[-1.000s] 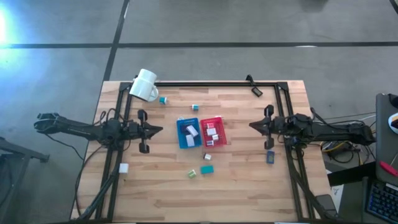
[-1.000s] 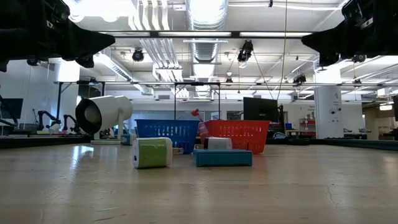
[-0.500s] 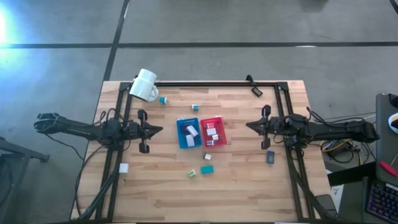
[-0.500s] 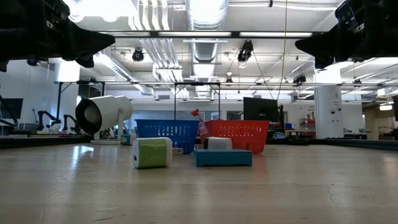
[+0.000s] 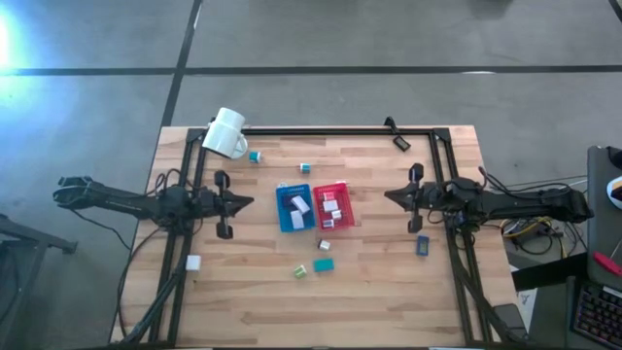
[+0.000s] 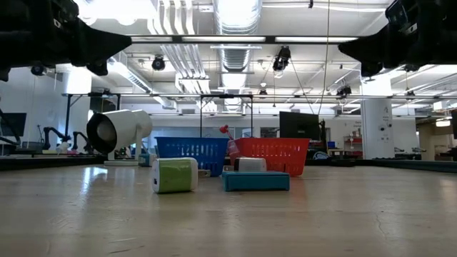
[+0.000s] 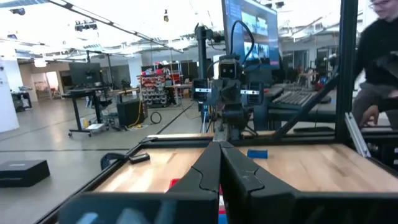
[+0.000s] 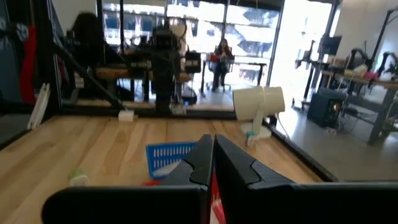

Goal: Pick & Place Office items
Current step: Put the black charger adapter into the red bin

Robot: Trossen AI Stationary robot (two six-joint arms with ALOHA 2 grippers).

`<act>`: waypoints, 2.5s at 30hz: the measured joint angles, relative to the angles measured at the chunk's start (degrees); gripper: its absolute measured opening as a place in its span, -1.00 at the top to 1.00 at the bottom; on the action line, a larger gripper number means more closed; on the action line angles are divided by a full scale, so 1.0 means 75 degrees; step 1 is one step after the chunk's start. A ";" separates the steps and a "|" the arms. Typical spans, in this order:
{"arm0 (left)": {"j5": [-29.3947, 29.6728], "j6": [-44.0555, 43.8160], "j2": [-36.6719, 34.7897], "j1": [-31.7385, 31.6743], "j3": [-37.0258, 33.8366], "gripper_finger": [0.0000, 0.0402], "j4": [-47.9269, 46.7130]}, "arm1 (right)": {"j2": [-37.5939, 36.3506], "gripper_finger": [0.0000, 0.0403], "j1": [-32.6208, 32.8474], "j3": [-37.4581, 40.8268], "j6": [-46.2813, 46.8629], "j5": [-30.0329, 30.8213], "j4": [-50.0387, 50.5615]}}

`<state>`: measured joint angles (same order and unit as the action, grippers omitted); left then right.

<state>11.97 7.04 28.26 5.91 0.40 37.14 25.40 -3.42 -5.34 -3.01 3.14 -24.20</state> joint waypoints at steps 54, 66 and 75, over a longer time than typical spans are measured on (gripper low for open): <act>0.0760 -0.1684 0.1138 0.0003 0.0294 0.96 0.0001 | 0.3879 0.10 -0.0265 -0.3038 0.0653 0.3174 0.3540; 0.0816 -0.1415 0.1511 0.0003 0.0291 0.96 -0.0005 | 0.4091 -0.13 -0.0265 -0.2999 0.0517 0.3116 0.2994; 0.0839 -0.1050 0.1506 0.0000 0.0343 0.96 0.0013 | 0.4259 -0.17 -0.0139 -0.2990 -0.0454 -0.0727 0.2419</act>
<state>18.26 -0.84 39.55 5.91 2.98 37.24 57.34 -4.47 -27.77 -6.41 -2.31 -6.06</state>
